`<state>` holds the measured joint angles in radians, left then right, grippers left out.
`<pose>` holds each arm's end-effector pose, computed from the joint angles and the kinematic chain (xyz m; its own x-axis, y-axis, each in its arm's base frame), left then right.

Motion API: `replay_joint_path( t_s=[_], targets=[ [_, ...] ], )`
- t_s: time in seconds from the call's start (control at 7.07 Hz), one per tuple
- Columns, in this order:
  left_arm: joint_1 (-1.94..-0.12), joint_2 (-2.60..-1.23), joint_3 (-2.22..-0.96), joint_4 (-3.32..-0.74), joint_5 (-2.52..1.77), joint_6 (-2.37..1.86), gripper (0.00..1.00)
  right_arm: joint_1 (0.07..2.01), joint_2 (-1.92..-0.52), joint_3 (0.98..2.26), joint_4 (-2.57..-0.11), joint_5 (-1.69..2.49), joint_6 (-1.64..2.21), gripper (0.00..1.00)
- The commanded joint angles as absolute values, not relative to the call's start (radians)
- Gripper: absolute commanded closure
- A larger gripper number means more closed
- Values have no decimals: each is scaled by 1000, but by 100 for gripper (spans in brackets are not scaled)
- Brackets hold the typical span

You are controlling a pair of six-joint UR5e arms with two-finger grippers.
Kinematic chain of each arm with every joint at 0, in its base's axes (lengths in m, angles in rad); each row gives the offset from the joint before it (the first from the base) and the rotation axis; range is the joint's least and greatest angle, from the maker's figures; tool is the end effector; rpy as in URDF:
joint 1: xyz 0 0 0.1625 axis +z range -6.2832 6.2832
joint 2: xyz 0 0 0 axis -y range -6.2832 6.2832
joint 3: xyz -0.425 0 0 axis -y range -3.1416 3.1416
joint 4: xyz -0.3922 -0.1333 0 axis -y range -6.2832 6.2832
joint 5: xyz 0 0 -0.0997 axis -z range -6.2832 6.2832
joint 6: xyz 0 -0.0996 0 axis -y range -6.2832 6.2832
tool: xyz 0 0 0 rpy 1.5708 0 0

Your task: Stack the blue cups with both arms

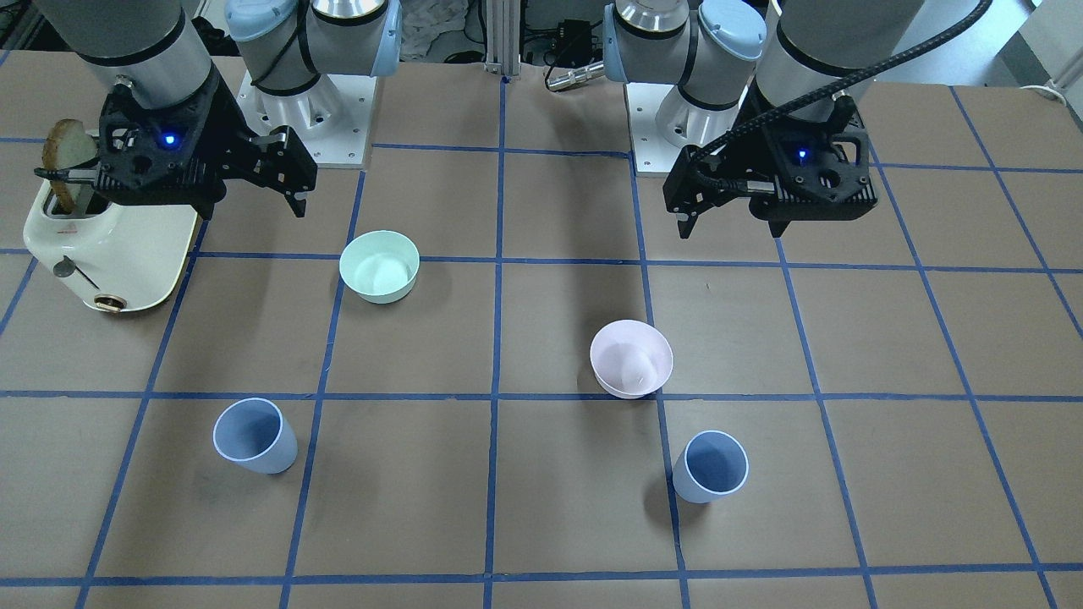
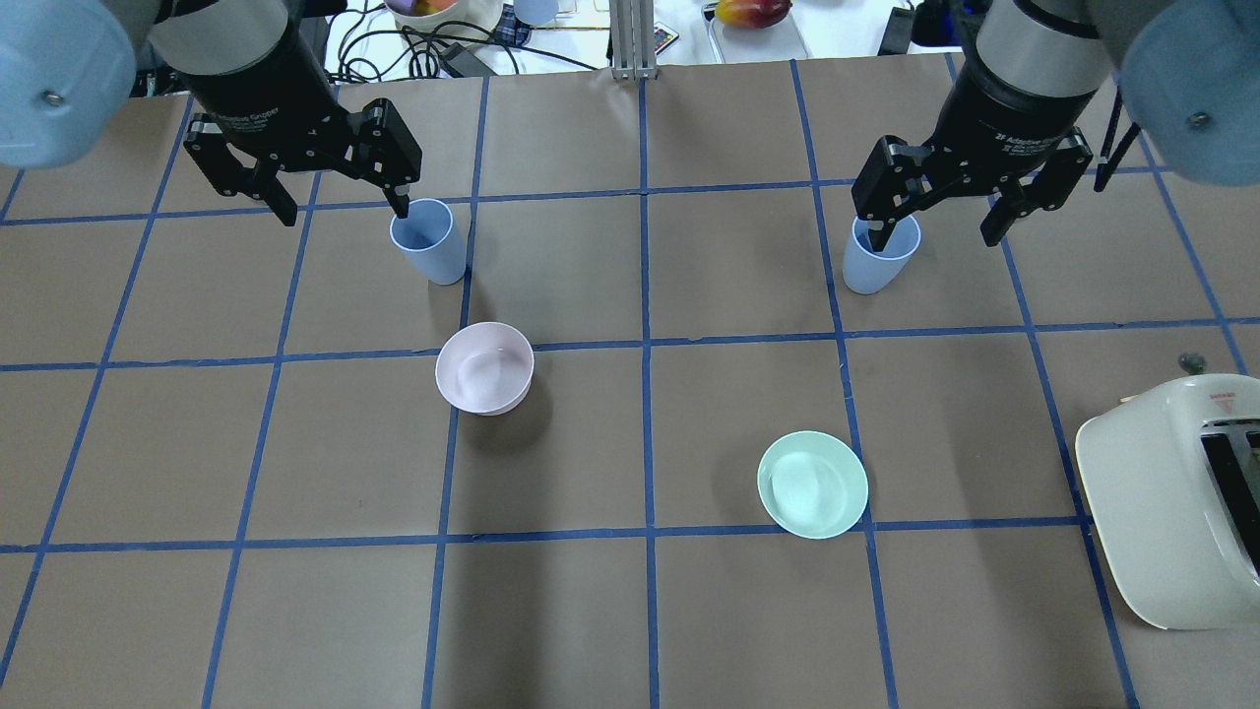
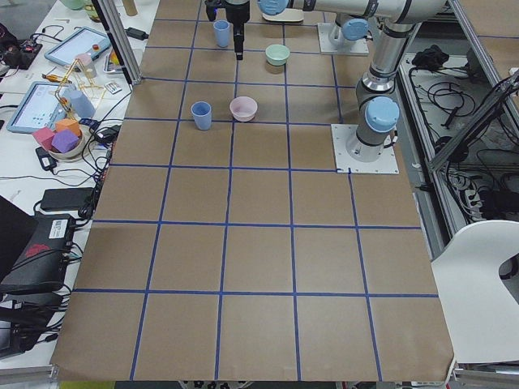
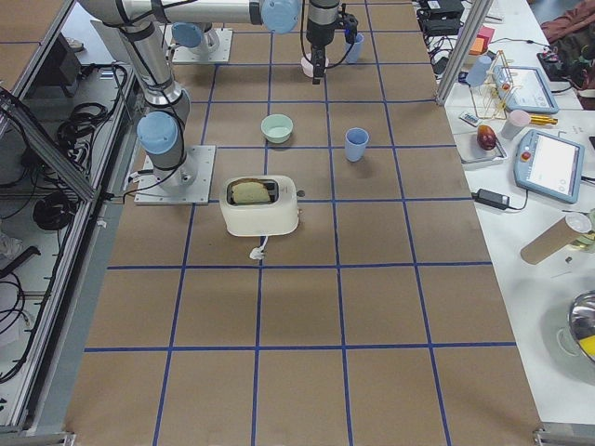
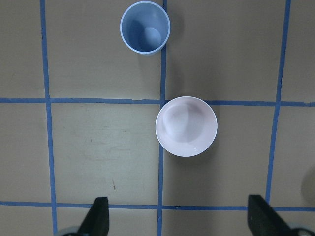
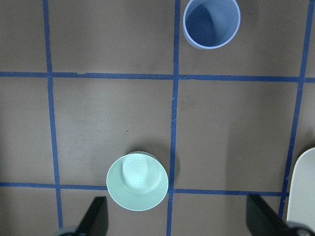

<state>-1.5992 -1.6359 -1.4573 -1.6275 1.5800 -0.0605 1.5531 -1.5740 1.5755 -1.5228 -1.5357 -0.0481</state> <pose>-0.1470 -0.5143 0.5052 -0.9994 -0.0320 -0.0097 -0.0321 0.9995 0.0077 0.1282 -0.4878 0.4826 -0.9989 -0.0286 -0.0374 -0.0304 0.9984 0.0477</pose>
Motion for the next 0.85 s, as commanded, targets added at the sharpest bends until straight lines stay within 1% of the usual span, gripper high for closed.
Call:
replay_joint_path(
  t_s=[0.0, 0.71],
  targets=[
    [-1598, -1635, -1457, -1629, 1580, -60, 0, 1554, -1580, 1574, -1522, -1540, -43, 0],
    [-1598, -1632, -1457, -1629, 1580, -60, 0, 1554, -1583, 1574, -1522, -1548, -44, 0]
  ],
)
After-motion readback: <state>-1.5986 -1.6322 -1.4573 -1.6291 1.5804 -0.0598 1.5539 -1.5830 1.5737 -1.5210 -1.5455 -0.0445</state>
